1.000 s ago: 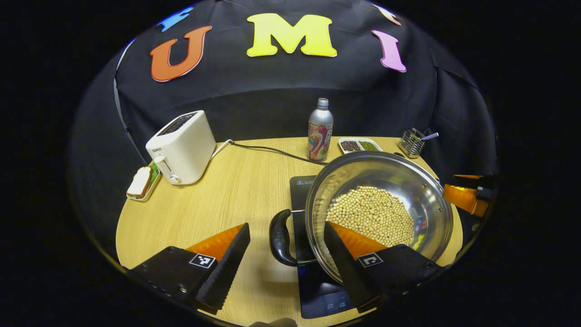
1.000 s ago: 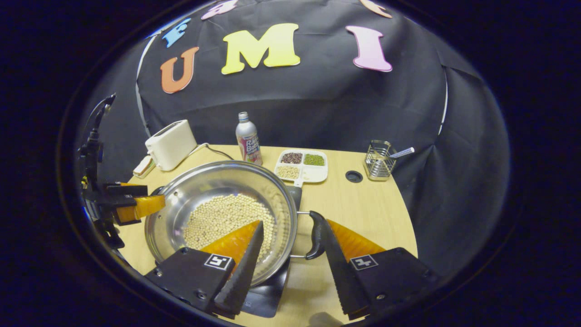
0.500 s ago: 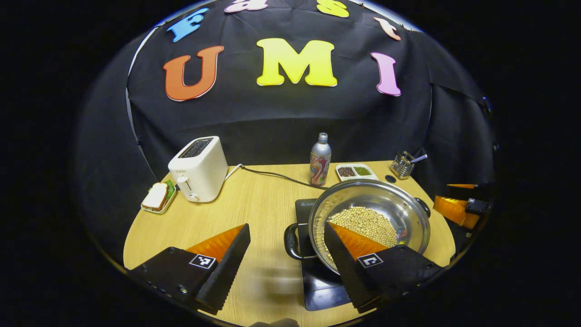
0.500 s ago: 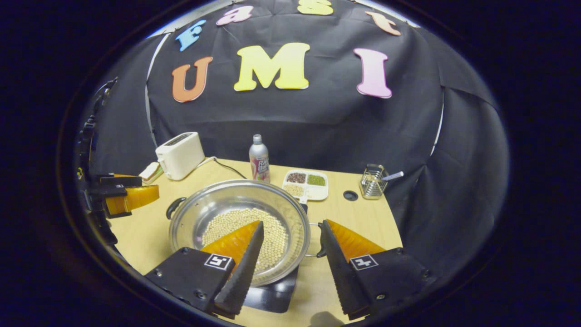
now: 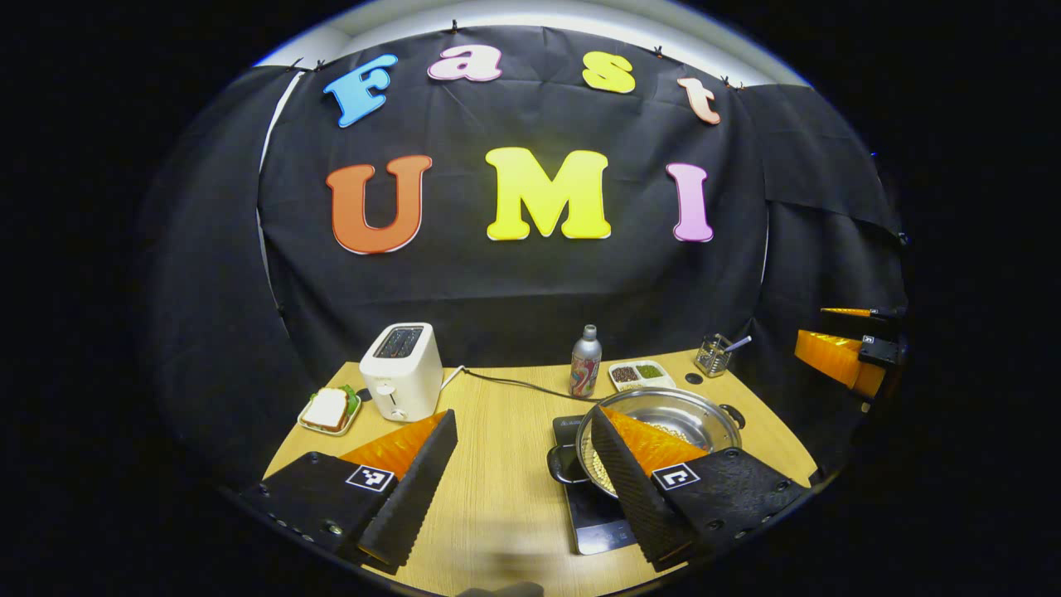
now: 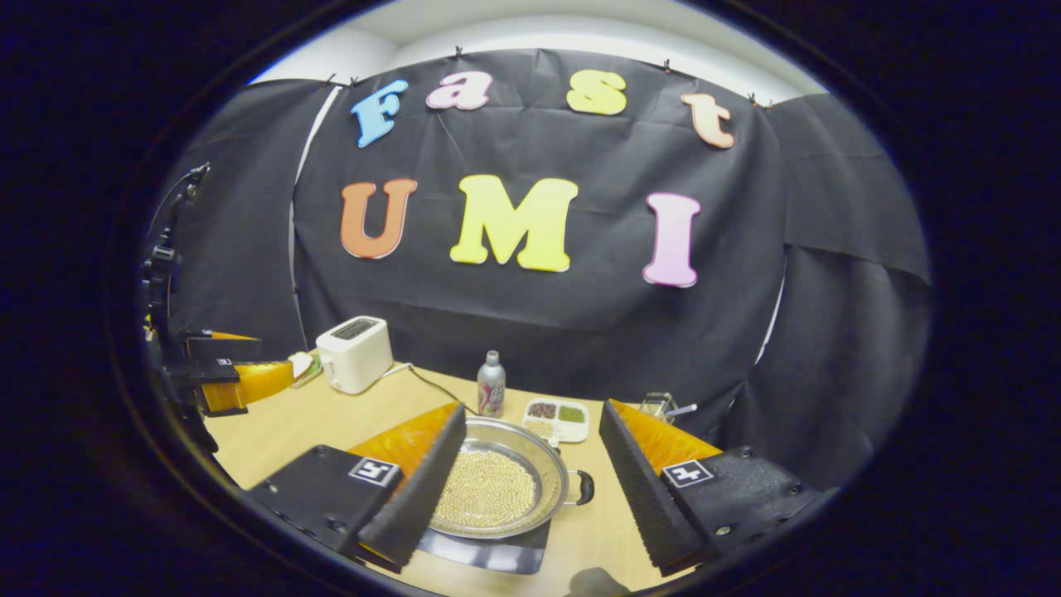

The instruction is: First push the handle of the pot to place it horizontally, then grasp the pot with both hands and set it on the induction cooktop.

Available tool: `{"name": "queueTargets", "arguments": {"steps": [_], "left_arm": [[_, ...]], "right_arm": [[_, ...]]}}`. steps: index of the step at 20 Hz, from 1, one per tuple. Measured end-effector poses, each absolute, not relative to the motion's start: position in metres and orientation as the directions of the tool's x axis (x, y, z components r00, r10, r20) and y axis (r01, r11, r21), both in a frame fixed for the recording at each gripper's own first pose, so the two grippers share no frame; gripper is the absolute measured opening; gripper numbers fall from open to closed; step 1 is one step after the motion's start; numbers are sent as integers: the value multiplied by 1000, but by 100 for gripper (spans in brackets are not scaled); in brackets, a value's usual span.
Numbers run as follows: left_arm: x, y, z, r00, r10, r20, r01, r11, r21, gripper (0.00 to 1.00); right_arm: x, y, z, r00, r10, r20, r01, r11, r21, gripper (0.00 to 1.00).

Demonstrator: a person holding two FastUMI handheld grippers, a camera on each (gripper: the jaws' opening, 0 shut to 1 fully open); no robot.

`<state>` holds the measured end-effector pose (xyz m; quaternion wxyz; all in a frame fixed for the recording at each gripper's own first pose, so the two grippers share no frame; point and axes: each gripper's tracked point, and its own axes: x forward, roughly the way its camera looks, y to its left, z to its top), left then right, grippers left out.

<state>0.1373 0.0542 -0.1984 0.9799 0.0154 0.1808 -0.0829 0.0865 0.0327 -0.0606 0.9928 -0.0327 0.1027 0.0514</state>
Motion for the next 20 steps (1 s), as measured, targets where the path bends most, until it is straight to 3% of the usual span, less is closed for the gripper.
{"name": "queueTargets", "arguments": {"steps": [1,9,10,17,20], "left_arm": [[132,54,-184,928,-168,-332,177,984,-3,97],[88,60,-78,976,-172,-131,173,985,-5,100],[82,58,-70,981,-160,-114,160,987,-4,97],[44,62,-45,996,-40,-83,41,999,6,96],[29,66,-38,997,-2,-72,4,1000,23,97]], "right_arm": [[74,36,-46,979,92,-181,-103,993,-54,100],[7,24,32,996,81,-43,-80,996,32,100],[2,15,37,996,77,-39,-75,996,57,100],[-32,-61,63,999,0,33,-3,996,88,100],[-37,-69,53,1000,20,17,-21,995,98,100]]}}
